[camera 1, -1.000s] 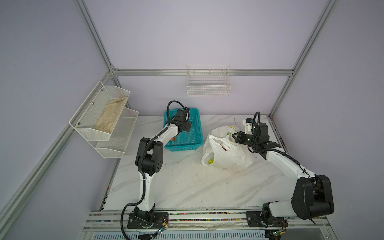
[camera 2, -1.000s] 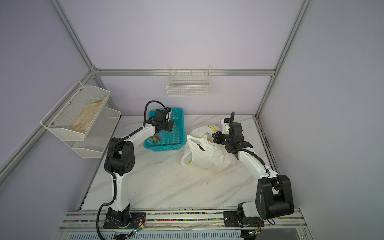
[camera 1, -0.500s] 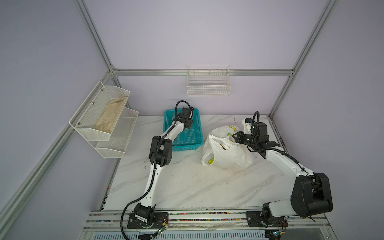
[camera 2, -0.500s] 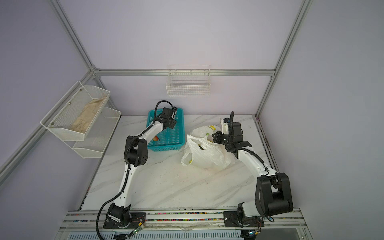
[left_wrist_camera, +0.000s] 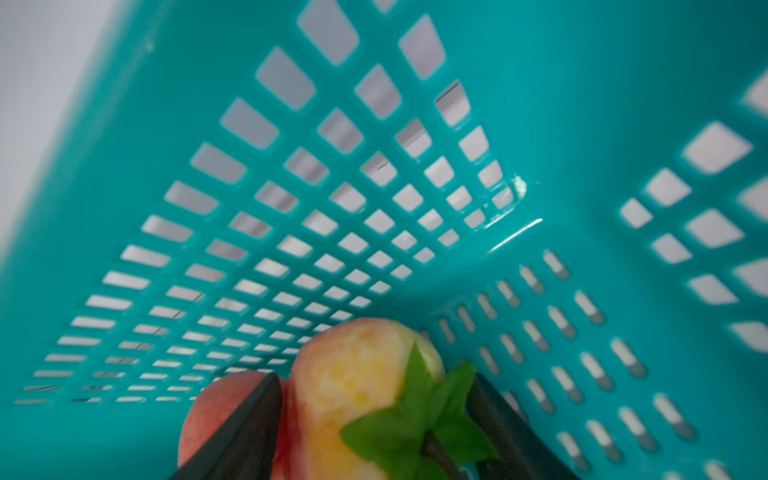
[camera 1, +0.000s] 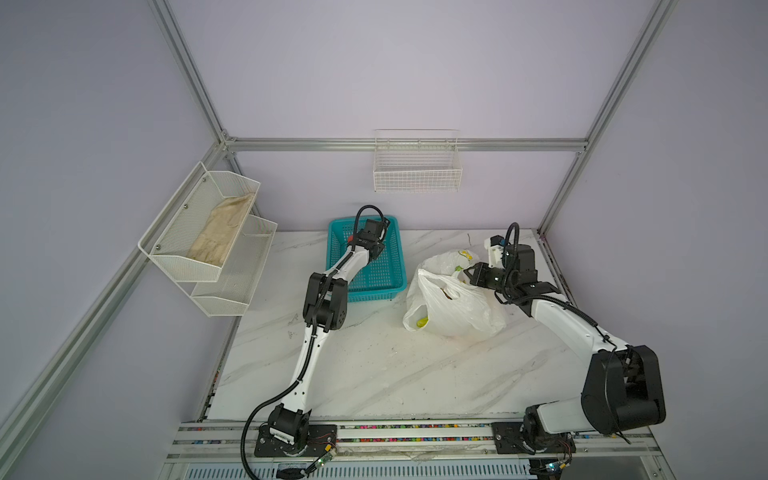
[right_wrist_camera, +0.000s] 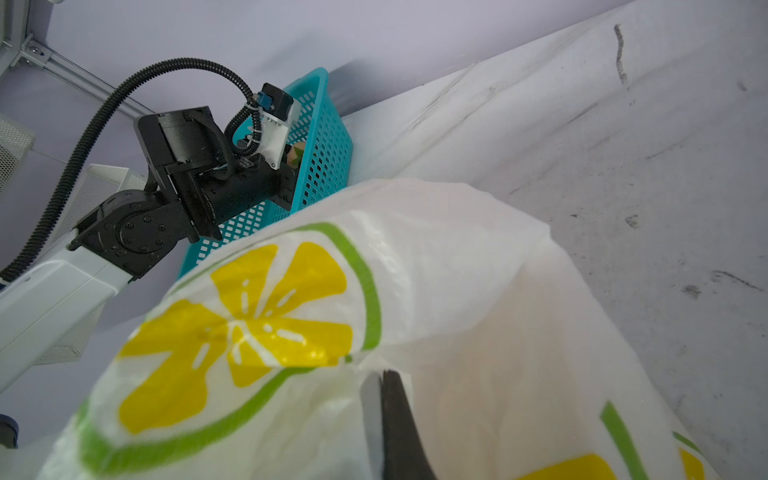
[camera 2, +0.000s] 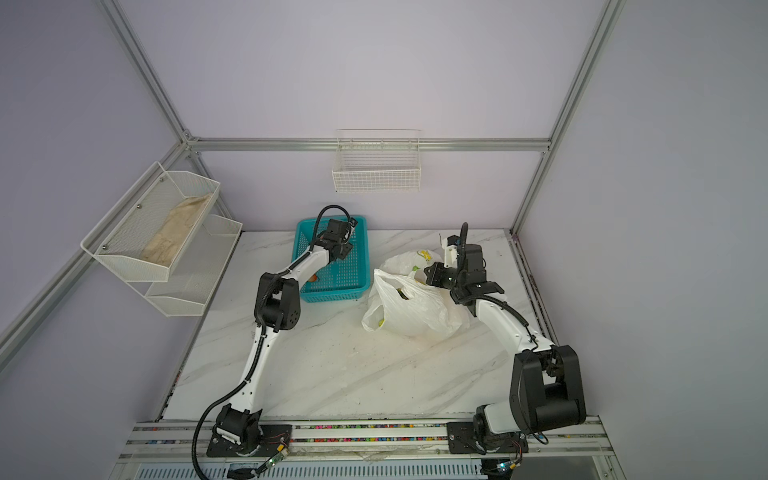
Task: Place the fake fruits into the plastic bag and tie a complex knot
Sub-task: 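Move left gripper to the basket and grasp a red-yellow apple, then carry the apple with left gripper into the bag opening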
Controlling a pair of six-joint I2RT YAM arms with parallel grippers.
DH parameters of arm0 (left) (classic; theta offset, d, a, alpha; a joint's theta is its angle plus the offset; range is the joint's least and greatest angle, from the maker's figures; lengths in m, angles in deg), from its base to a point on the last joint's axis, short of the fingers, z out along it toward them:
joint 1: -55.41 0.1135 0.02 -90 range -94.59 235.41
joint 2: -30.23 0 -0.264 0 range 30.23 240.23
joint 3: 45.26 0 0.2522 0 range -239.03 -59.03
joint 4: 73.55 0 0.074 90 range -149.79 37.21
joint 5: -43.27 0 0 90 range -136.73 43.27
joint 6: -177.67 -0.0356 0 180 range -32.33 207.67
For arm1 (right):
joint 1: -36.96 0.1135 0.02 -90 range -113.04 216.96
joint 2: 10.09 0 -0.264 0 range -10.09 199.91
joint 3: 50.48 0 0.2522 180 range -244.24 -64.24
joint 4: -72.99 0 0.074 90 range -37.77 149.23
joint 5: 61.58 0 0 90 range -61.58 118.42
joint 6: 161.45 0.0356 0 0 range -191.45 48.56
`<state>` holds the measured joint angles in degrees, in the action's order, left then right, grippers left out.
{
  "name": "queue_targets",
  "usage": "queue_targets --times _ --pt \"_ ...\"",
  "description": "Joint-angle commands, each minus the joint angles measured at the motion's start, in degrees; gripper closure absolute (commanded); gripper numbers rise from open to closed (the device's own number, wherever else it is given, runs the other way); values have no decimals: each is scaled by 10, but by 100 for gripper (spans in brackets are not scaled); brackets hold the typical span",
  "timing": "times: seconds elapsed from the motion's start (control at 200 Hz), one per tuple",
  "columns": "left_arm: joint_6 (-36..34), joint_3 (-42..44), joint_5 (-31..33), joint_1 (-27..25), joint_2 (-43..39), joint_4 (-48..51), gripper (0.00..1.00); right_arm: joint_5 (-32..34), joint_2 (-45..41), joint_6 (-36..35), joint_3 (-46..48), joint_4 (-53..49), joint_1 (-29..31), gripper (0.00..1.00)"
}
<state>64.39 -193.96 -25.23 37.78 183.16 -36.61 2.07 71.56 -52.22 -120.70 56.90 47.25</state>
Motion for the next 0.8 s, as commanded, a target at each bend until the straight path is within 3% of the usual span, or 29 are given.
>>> queue_targets --times 0.0,0.34,0.795 --pt "-12 -49 -4 4 13 7 37 6 -16 0 4 7 -2 95" --pt "39 48 -22 -19 -78 12 55 -1 -13 2 6 13 -2 95" --pt "232 346 -87 -49 -342 -42 60 1 -55 11 15 -1 -2 95"
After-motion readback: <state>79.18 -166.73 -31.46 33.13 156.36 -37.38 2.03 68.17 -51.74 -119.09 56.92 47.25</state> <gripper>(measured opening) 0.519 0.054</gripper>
